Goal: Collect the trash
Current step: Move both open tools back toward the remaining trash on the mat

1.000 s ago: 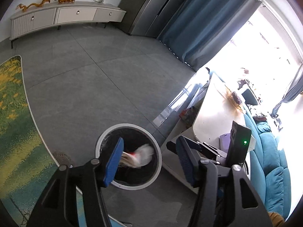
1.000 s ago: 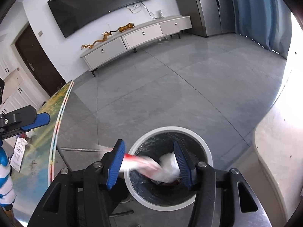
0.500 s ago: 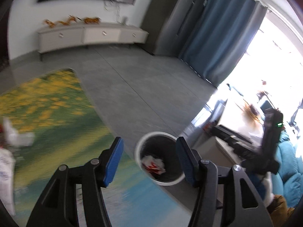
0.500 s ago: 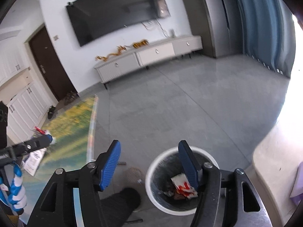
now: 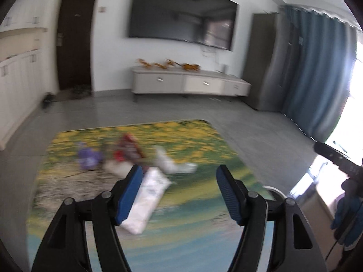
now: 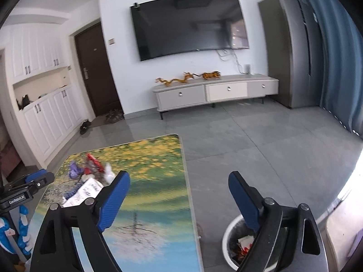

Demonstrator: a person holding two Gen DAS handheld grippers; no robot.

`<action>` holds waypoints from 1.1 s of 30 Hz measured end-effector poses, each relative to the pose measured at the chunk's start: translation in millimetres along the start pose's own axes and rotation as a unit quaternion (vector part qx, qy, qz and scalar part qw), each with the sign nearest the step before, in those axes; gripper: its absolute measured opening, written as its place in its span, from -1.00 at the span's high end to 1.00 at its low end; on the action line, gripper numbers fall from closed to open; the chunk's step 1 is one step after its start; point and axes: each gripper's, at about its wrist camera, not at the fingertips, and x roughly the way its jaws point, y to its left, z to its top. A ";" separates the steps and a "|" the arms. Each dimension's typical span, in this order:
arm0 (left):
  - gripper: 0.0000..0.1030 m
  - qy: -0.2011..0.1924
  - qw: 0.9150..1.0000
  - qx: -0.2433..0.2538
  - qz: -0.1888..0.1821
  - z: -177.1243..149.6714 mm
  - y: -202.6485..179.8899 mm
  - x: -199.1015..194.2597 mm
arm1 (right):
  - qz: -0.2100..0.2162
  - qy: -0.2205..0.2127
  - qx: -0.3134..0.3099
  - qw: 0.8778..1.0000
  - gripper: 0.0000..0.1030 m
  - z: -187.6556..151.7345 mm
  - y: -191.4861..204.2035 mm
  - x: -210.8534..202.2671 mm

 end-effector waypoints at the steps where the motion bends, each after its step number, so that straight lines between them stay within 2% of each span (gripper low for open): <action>1: -0.28 -0.005 1.000 -0.007 0.013 -3.0 12.5 -6.4 | 0.002 0.000 -0.008 1.000 -0.80 1.0 9.2 1.6; 6: -0.28 -0.024 0.996 -0.051 0.070 -18.8 70.1 -34.1 | 0.011 -0.004 -0.039 0.999 -0.98 0.6 44.9 5.6; 10: -0.28 -0.041 0.989 -0.096 0.105 -31.7 110.5 -58.2 | 0.023 -0.005 -0.055 0.998 -1.00 0.7 69.5 9.9; 17: -0.28 -0.040 0.983 -0.110 0.139 -40.3 139.3 -82.2 | 0.046 -0.013 -0.077 0.996 -1.00 -1.0 95.3 6.8; 24: -0.28 -0.031 0.986 -0.104 0.125 -45.1 145.3 -82.5 | 0.062 -0.030 -0.073 0.995 -1.00 5.9 99.1 -1.8; 28: -0.28 -0.014 0.990 -0.100 0.099 -49.0 142.8 -73.7 | 0.072 -0.020 -0.069 0.995 -1.00 7.6 98.4 4.5; 33: -0.28 0.004 0.995 -0.089 0.048 -53.5 132.7 -59.1 | 0.075 0.005 -0.079 0.994 -1.00 1.0 104.3 19.2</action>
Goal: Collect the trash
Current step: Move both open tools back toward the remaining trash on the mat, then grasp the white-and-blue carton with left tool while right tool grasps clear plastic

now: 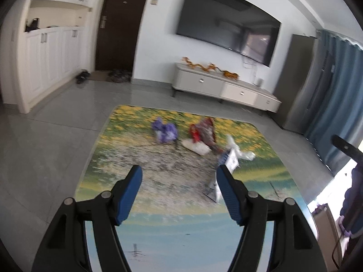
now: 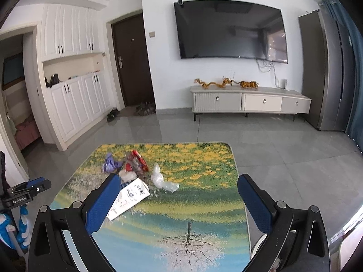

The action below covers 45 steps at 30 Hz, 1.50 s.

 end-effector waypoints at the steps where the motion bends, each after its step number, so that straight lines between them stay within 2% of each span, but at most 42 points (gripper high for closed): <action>1: -0.28 0.004 1.000 0.006 -0.011 -0.4 -4.6 3.6 | 0.003 0.005 0.000 1.000 -1.00 -1.3 0.2 4.1; 7: -0.28 0.034 0.998 0.030 -0.047 -4.4 -23.5 26.9 | 0.025 0.034 0.007 0.999 -1.00 -8.3 -4.8 30.3; 15: -0.28 0.088 0.989 0.062 -0.101 -5.5 -52.4 75.7 | 0.055 0.074 0.015 0.996 -1.00 -16.5 -18.8 80.1; 21: -0.27 0.122 0.982 0.093 -0.112 -2.3 -73.0 122.1 | 0.097 0.100 0.006 0.990 -0.56 -15.6 -20.7 126.7; 24: -0.27 0.138 0.980 0.093 -0.111 -3.6 -75.6 141.8 | 0.118 0.114 -0.004 0.986 -0.46 -14.8 -15.3 154.4; 26: -0.21 0.149 0.978 0.087 -0.113 -5.5 -74.1 154.7 | 0.129 0.121 -0.012 0.984 -0.45 -15.3 -11.0 171.4; 31: 0.13 0.169 0.975 0.077 -0.117 -10.5 -68.5 176.1 | 0.147 0.143 -0.022 0.978 -0.34 -22.4 -0.5 213.0; 34: 0.26 0.177 0.973 0.072 -0.126 -13.1 -65.0 182.2 | 0.154 0.155 -0.023 0.976 -0.28 -27.5 2.4 232.5; 39: 0.33 0.187 0.971 0.061 -0.135 -20.9 -62.5 191.3 | 0.162 0.172 -0.022 0.971 -0.17 -34.4 6.1 254.1; 42: 0.35 0.181 0.972 0.048 -0.142 -22.9 -58.3 190.7 | 0.167 0.180 -0.026 0.969 -0.04 -36.9 9.1 259.7; 45: 0.38 0.178 0.972 0.041 -0.147 -24.9 -53.6 189.4 | 0.171 0.185 -0.029 0.967 0.01 -36.7 10.0 261.5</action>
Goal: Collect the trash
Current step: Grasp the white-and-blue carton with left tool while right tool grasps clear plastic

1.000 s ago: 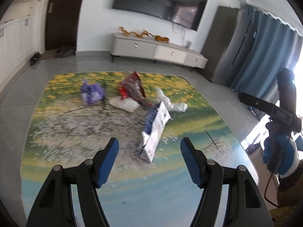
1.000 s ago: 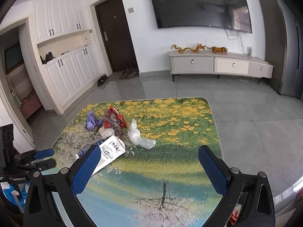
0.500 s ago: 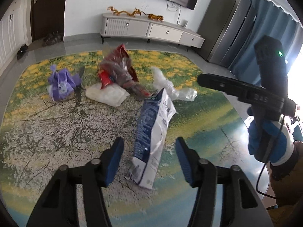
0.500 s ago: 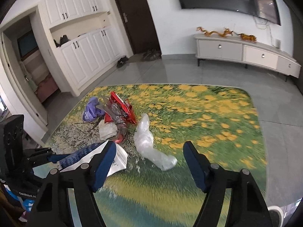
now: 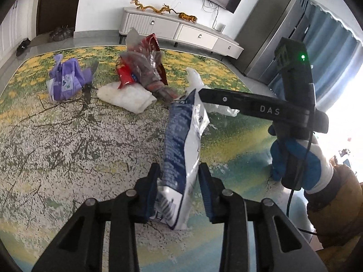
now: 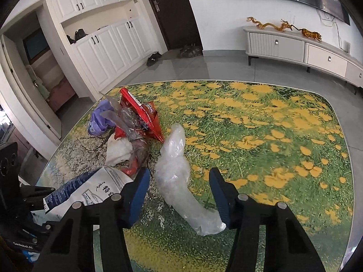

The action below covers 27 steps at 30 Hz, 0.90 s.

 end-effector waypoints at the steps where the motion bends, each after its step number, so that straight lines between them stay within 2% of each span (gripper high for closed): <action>1: 0.39 -0.002 1.000 -0.001 -0.001 -0.9 0.6 -0.7 | 0.001 0.003 0.000 1.000 0.07 0.4 -0.3 0.6; 5: 0.42 -0.009 1.000 -0.009 -0.005 -6.5 1.4 -5.3 | -0.002 0.019 -0.011 1.000 0.27 -0.5 2.6 6.1; 6: 0.43 -0.010 1.000 -0.010 -0.005 -8.4 -0.1 -7.2 | -0.004 0.022 -0.017 1.000 0.38 -0.4 4.3 7.6; 13: 0.45 -0.036 0.999 -0.022 -0.006 -17.9 -4.0 -38.9 | -0.003 0.017 -0.010 1.000 0.45 -9.9 11.4 -5.6; 27: 0.47 -0.102 0.994 -0.027 -0.003 -44.5 -39.1 -126.1 | -0.006 -0.062 -0.011 0.998 0.45 -54.2 51.8 -134.3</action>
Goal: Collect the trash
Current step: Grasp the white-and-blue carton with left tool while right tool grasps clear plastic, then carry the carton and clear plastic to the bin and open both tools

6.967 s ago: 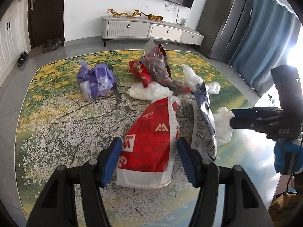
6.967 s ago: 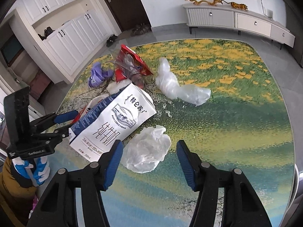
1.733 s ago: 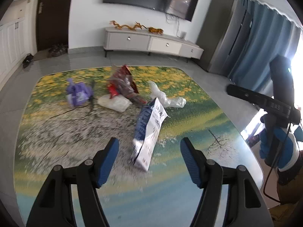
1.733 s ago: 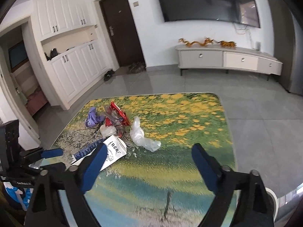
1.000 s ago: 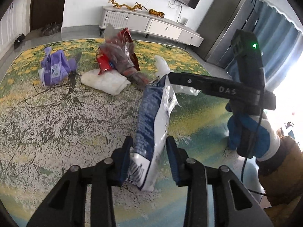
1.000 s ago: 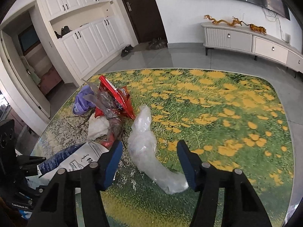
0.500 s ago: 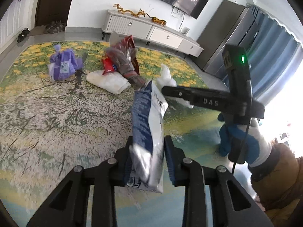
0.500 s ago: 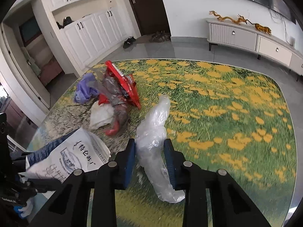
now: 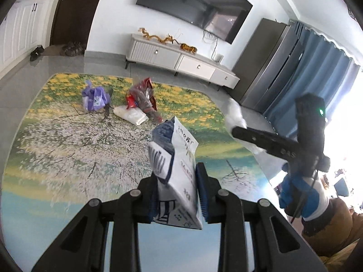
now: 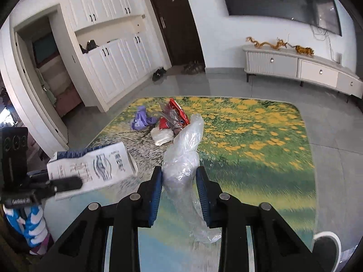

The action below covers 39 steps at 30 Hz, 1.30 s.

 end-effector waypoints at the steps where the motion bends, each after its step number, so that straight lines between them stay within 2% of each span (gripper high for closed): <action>1: 0.47 -0.006 1.000 0.002 -0.001 0.1 -3.0 -7.4 | -0.004 -0.009 0.002 1.000 0.45 -4.4 0.6 -13.6; 10: 0.46 -0.041 0.999 0.014 0.000 9.3 -26.7 -35.9 | -0.058 -0.074 0.041 0.995 0.45 -29.4 -24.3 -113.8; 18: 0.47 -0.022 0.998 0.044 -0.031 29.2 -79.7 -15.2 | -0.113 -0.110 0.075 0.985 0.44 -55.9 -67.4 -164.0; 24: 0.47 0.012 0.993 0.097 -0.061 42.0 -150.5 29.2 | -0.136 -0.122 0.138 0.974 0.45 -94.2 -120.0 -179.5; 29: 0.47 0.045 0.984 0.146 -0.095 47.2 -222.0 82.9 | -0.169 -0.103 0.185 0.963 0.45 -127.8 -165.2 -191.1; 34: 0.47 0.083 0.973 0.181 -0.120 37.5 -285.7 141.7 | -0.196 -0.081 0.228 0.950 0.41 -154.8 -207.0 -197.4; 39: 0.46 0.135 0.961 0.202 -0.130 14.2 -335.4 202.9 | -0.211 -0.064 0.250 0.943 0.41 -175.1 -234.9 -195.8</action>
